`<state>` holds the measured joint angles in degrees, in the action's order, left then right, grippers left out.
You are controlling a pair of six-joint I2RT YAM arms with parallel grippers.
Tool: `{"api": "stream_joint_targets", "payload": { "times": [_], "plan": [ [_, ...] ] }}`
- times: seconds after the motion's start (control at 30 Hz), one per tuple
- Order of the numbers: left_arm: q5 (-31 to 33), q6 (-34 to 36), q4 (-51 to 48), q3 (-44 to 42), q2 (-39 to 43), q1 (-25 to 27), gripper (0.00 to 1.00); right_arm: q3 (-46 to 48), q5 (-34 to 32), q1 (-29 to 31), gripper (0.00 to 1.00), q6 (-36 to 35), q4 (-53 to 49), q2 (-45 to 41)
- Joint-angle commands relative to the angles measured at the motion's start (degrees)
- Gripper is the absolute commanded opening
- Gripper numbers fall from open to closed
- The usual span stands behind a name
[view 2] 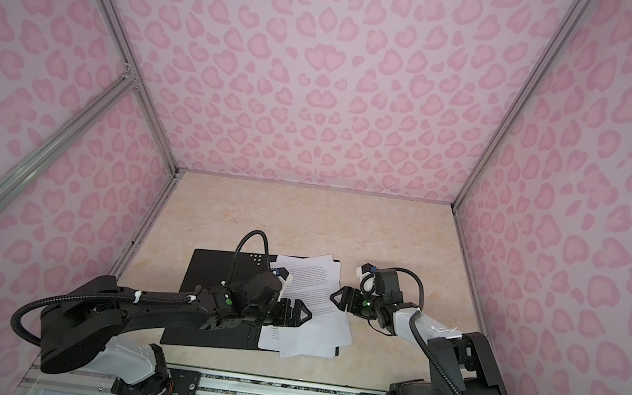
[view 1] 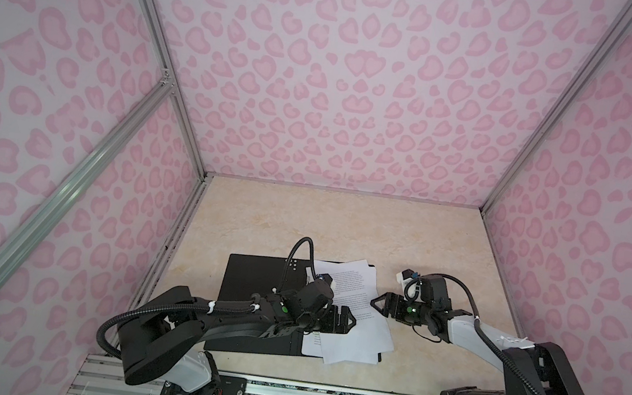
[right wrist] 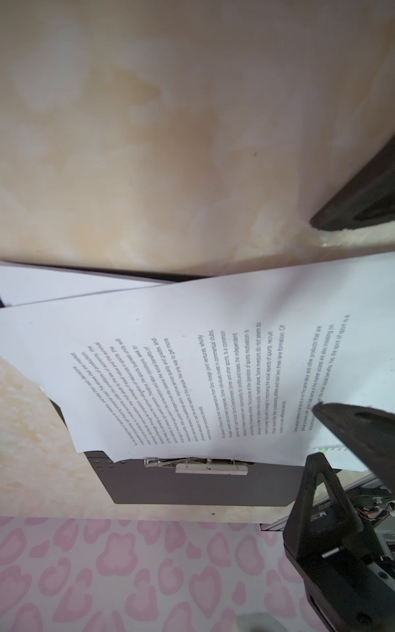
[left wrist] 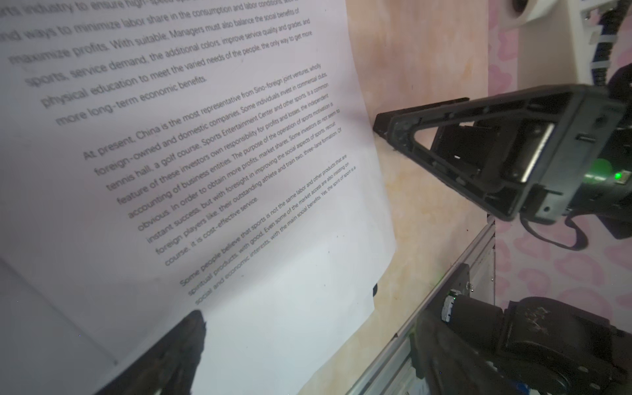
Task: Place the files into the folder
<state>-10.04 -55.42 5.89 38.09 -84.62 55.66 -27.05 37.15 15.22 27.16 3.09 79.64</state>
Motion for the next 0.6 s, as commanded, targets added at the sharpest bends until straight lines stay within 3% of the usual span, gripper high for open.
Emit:
{"api": "stream_joint_targets", "payload": {
  "times": [0.0,0.33,0.57],
  "plan": [
    [1.56,-0.83,1.80,0.68,-2.22,-0.02,0.97,-0.40,0.56,0.07,0.79,-1.23,-2.34,1.15],
    [4.05,-0.84,-0.49,-1.61,-2.79,0.24,0.97,-2.82,3.11,0.05,0.78,-1.82,-3.64,4.03],
    [4.53,-0.83,-1.59,-1.88,-3.61,0.40,0.97,-3.62,5.79,0.06,0.73,-0.36,-3.88,1.09]
  ]
}}
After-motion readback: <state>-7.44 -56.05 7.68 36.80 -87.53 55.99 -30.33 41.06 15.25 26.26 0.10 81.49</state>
